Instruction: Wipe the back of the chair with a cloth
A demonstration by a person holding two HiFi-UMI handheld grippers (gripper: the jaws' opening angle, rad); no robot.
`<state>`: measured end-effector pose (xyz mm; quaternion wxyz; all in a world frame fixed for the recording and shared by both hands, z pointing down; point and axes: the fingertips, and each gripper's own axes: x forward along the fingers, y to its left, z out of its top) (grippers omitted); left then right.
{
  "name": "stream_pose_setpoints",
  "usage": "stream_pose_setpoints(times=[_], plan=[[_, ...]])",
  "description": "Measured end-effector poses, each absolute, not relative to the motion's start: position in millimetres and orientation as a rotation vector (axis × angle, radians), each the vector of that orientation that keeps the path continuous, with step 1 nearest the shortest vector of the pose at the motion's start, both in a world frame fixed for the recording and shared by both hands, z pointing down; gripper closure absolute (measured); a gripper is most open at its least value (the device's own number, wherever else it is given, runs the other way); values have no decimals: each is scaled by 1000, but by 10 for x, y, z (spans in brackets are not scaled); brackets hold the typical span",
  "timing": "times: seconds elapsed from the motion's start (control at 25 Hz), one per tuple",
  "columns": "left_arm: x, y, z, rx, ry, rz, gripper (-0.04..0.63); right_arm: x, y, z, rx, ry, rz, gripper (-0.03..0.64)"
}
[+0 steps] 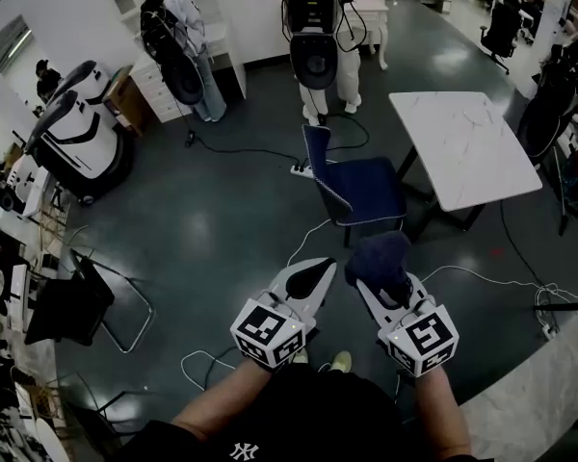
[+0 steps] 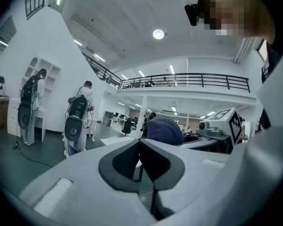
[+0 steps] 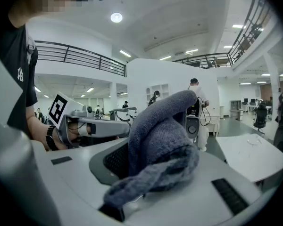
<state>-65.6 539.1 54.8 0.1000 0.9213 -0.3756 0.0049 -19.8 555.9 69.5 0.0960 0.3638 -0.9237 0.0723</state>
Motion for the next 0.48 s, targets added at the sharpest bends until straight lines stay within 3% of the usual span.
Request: stream_pose_setpoints(times=[0.48], plan=[[-525, 5371, 643, 2696, -1168, 44, 586, 161, 5605, 735, 1082, -2811, 308, 532]])
